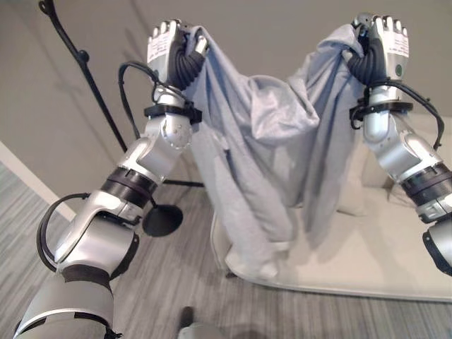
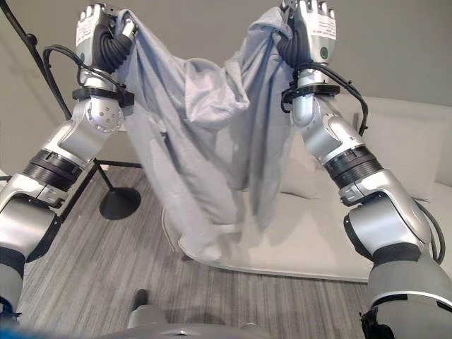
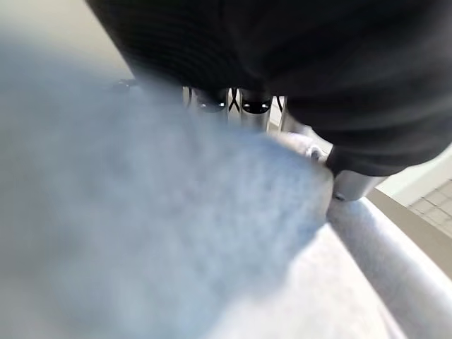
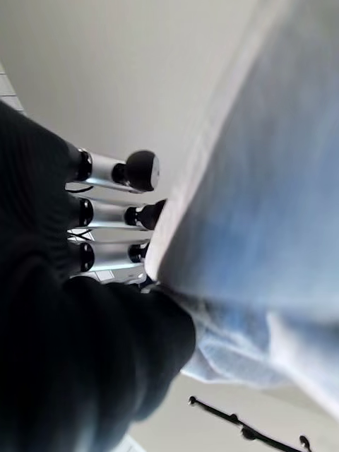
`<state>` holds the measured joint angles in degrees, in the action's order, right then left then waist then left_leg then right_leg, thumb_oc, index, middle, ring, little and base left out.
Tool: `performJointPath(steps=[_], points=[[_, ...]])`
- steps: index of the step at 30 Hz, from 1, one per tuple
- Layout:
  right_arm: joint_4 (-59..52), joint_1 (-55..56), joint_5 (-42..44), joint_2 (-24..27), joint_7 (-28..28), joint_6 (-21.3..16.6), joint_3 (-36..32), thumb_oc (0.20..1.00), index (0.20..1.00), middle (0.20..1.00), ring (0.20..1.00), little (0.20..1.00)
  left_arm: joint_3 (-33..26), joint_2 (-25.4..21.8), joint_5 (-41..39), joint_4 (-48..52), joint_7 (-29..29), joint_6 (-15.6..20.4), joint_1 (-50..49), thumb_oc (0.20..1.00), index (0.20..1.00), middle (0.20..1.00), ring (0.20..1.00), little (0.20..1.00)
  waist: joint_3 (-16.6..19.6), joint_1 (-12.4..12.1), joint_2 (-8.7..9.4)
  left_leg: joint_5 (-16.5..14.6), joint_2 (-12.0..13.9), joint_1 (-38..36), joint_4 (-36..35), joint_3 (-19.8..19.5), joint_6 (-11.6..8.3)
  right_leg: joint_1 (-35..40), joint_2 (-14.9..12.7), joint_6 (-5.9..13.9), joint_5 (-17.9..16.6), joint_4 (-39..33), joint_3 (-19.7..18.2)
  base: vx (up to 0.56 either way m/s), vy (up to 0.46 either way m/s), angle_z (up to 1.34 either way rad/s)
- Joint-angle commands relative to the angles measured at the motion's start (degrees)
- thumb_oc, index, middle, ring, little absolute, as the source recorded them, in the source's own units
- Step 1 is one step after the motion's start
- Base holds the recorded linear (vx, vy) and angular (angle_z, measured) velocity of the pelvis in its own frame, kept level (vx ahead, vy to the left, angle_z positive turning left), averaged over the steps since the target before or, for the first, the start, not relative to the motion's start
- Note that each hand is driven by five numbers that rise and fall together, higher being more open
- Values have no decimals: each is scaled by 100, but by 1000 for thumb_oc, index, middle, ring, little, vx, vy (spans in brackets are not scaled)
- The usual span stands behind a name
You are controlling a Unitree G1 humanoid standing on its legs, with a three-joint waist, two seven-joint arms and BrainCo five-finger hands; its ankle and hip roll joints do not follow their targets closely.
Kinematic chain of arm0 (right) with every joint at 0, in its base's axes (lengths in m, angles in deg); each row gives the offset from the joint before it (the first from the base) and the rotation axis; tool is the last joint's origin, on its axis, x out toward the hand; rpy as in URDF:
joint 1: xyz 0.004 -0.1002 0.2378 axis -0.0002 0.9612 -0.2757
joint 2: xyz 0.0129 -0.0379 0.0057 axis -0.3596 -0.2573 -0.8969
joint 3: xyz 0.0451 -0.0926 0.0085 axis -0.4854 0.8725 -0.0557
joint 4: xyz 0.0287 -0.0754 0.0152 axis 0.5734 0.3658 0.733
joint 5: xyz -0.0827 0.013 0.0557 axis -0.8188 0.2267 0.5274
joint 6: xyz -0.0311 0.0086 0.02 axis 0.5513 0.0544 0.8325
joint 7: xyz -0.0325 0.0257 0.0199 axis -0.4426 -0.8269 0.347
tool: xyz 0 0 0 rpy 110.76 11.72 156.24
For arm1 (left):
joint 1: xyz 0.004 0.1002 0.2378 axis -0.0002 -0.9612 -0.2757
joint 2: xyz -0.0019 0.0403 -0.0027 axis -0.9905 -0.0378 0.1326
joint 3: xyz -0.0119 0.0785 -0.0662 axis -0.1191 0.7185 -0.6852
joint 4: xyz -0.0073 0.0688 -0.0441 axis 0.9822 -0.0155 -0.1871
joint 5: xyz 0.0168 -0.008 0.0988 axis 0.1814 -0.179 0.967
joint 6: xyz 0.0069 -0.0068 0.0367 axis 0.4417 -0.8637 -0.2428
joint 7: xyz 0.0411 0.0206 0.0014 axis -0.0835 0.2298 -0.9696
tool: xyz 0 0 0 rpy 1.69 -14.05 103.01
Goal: Hang the clothes on the sofa on the clothes rack.
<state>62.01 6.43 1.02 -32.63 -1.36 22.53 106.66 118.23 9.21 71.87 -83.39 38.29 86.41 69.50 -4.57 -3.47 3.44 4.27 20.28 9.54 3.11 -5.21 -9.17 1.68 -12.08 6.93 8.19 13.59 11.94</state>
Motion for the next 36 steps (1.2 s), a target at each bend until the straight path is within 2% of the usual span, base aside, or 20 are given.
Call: performJointPath(steps=[1, 2, 3, 5, 6, 7, 8, 10, 11, 13, 15, 16, 17, 18, 20, 21, 23, 30, 36], points=[[-81, -325, -32, 214, 182, -12, -131, 200, 200, 200, 200, 200, -275, -21, -165, 42, -228, 164, 581, 200, 200, 200, 200, 200, 258, -245, -136, 567, 15, -248, -493, -107, -182, 427, -207, 807, -561, -1285, -78, 76, 255, 13], [-89, -205, -47, 231, 117, 5, -227, 200, 200, 200, 200, 200, -265, 65, -172, 66, -194, 182, 605, 200, 200, 200, 200, 200, 335, -238, -219, 340, -38, -250, -398, -160, -301, 471, -388, 807, -677, -1320, 5, 165, 655, -1], [-273, 92, -172, 163, 58, 100, -498, 200, 200, 200, 200, 200, -222, 139, -143, 136, -131, 151, 564, 200, 200, 200, 200, 200, 364, -234, -163, -100, -279, -333, -220, -62, -345, 407, -736, 807, -1144, -1348, -30, 162, 803, -3], [-422, 305, -168, -12, 99, 123, -682, 200, 200, 200, 200, 200, -233, 107, -104, 209, -134, 90, 506, 200, 200, 200, 200, 200, 295, -226, -25, -369, -544, -457, -166, 184, -173, 115, -1085, 807, -2053, -1277, -123, 38, 690, -8], [-468, 405, -179, -168, 138, 121, -757, 200, 200, 200, 200, 200, -285, 34, 23, 364, -108, 75, 402, 200, 200, 200, 200, 200, 200, -299, -15, -459, -707, -554, -167, 443, -44, -131, -1292, 807, -2501, -1317, 183, -51, 709, -37], [-479, 454, -158, -190, 169, 107, -806, 200, 200, 200, 200, 200, -325, -22, 112, 503, -88, 32, 333, 200, 200, 200, 200, 200, 152, -314, -12, -499, -806, -569, -119, 554, 38, -161, -1316, 807, -2463, -1315, 374, -66, 637, -44], [-506, 489, -163, -217, 154, 129, -826, 200, 200, 200, 200, 200, -331, -25, 166, 539, -79, 0, 320, 200, 200, 200, 200, 200, 128, -292, -5, -543, -887, -579, -103, 559, 92, -141, -1191, 807, -2209, -1255, 336, 2, 463, -54], [-564, 501, -161, -191, 138, 106, -846, 200, 200, 200, 200, 200, -276, 3, 253, 496, -49, -35, 318, 200, 200, 200, 200, 200, 89, -225, 99, -510, -1160, -574, -164, 502, 257, -210, -800, 733, -1738, -1074, -129, -3, 369, -15], [-497, 412, -118, -151, 132, 81, -810, 200, 200, 200, 200, 200, -225, 28, 287, 414, -5, -66, 332, 200, 200, 200, 200, 200, 86, -221, 121, -464, -1292, -581, -224, 506, 342, -225, -442, 604, -1347, -1001, -251, -31, 300, 19], [-451, 336, -49, -118, 150, 56, -763, 200, 200, 200, 200, 200, -233, 60, 254, 352, 40, -81, 333, 200, 200, 200, 200, 200, 104, -223, 171, -405, -1494, -642, -362, 521, 421, -253, 86, 454, -993, -971, -265, -10, 203, 19], [-403, 268, -32, -94, 194, 26, -725, 200, 200, 200, 200, 200, -322, 142, 199, 330, 11, -56, 292, 200, 200, 200, 200, 200, 76, -220, 242, -315, -1673, -667, -445, 529, 445, -338, 510, 448, -867, -1108, -330, -29, 90, 4], [-394, 263, -30, -92, 199, 21, -711, 200, 200, 200, 200, 200, -332, 147, 202, 332, 9, -55, 282, 200, 200, 200, 200, 200, 80, -221, 230, -324, -1664, -678, -453, 529, 440, -334, 518, 446, -852, -1103, -331, -11, 51, 18], [-420, 270, -83, -20, 219, 43, -680, 200, 200, 200, 200, 200, -396, 169, 188, 360, -22, -79, 216, 200, 200, 200, 200, 200, 24, -185, 245, -319, -1722, -715, -464, 488, 473, -363, 654, 355, -807, -1081, -522, 14, 11, 13], [-359, 254, -83, 18, 203, 45, -649, 200, 200, 200, 200, 200, -386, 163, 198, 375, 2, -51, 209, 200, 200, 200, 200, 200, 0, -196, 246, -323, -1756, -735, -446, 478, 468, -299, 664, 360, -810, -1115, -578, 27, -3, 12], [-314, 240, -50, 13, 186, 28, -633, 200, 200, 200, 200, 200, -401, 174, 219, 342, 43, -48, 198, 200, 200, 200, 200, 200, 10, -206, 270, -328, -1795, -804, -470, 483, 459, -183, 645, 358, -895, -1274, -515, 54, -53, 0], [-360, 307, -58, 56, 137, 54, -692, 200, 200, 200, 200, 200, -521, 238, 227, 417, 102, -58, 46, 200, 200, 200, 200, 200, 114, -196, 276, -310, -1786, -857, -497, 491, 441, -1, 688, 381, -1063, -1633, -424, 88, -65, 8], [-395, 352, -68, 74, 131, 58, -721, 200, 200, 200, 200, 200, -546, 267, 204, 444, 113, -57, 21, 200, 200, 200, 200, 200, 142, -183, 274, -310, -1774, -870, -500, 452, 444, 52, 697, 382, -1088, -1701, -388, 61, -80, 8], [-449, 616, -91, 102, 54, 66, -780, 200, 200, 200, 200, 200, -474, 451, 155, 502, 195, -79, -103, 200, 200, 200, 200, 200, 252, -34, 252, -230, -1648, -983, -670, 373, 419, 188, 722, 403, -1030, -1781, -255, 42, -65, 11], [-120, 674, -83, -62, 48, 88, -593, 200, 200, 200, 200, 200, -252, 714, 170, 413, 156, -93, 55, 200, 200, 200, 200, 200, 277, -14, 257, -199, -1602, -1082, -760, 401, 422, 293, 714, 399, -975, -1777, -226, 26, -20, 6]])
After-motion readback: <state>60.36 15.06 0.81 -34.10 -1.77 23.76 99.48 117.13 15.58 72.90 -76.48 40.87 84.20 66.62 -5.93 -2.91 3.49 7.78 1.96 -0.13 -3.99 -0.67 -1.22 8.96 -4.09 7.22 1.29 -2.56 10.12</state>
